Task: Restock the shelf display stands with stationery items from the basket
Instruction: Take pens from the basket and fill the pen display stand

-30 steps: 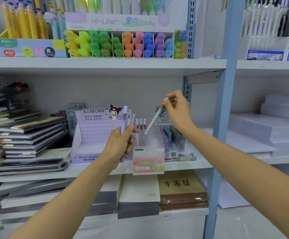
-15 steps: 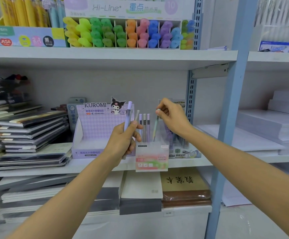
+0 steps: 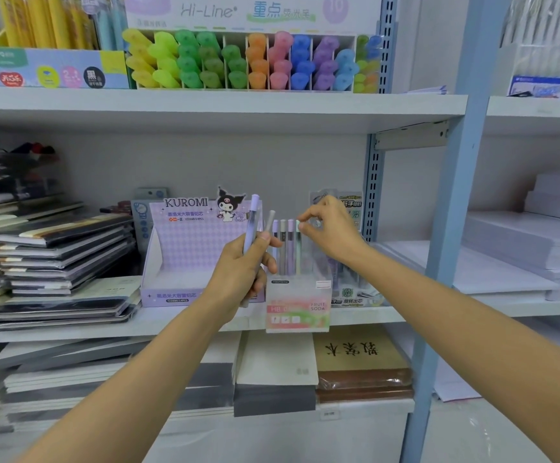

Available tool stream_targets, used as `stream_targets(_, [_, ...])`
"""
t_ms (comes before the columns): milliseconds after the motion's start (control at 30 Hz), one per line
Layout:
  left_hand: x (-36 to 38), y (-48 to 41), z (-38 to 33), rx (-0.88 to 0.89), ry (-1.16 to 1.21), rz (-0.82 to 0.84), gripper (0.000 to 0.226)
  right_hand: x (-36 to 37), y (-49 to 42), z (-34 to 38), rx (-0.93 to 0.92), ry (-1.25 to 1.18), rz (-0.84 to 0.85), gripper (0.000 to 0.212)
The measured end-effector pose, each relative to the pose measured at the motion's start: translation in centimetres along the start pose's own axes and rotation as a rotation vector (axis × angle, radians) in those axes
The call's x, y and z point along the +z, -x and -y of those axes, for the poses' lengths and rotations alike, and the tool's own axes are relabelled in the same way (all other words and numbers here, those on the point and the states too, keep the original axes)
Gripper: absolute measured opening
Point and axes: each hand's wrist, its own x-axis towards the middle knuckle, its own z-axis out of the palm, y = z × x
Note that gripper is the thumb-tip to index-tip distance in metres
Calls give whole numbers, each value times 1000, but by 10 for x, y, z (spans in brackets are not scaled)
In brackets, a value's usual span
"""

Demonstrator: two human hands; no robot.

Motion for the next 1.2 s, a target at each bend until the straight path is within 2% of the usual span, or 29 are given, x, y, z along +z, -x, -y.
stream_targets(67, [-1,0,0,3,5,3,32,-3,4,2,-3,-33,0,27])
stream_targets(167, [-1,1,-3,21,6,12,32,-11,11,13,-12,-304,-82,28])
stream_targets(267, [-2,2,-7,43,-8,6,31,-24,14,33,4,-664,72,27])
stream_targets(333, [-1,2,-10,55,-8,10,30,-28,15,45,-39,-735,209,22])
stream_targets(400, [0,3,-14,71,2,21,29,-29,17,53,-93,-728,243,13])
stream_targets(467, [-1,5,-17,83,19,25,31,-32,16,56,-87,-762,167,9])
stream_targets(600, [-11,6,-19,50,76,-44,37,-48,13,49,43,-927,-68,13])
stream_targets(700, [-16,7,-24,11,225,-148,24,-57,18,42,86,-1024,-100,10])
stream_targets(800, [-14,8,-30,51,320,-258,13,-61,27,36,95,-1035,38,7])
stream_targets(1000, [-2,11,-45,108,408,-343,16,-66,40,29,-29,-734,403,21])
stream_targets(1067, [1,13,-48,112,352,-328,22,-65,42,33,-60,-682,396,21])
stream_targets(1200, [10,18,-51,162,179,-242,11,-69,38,50,-116,-699,165,26])
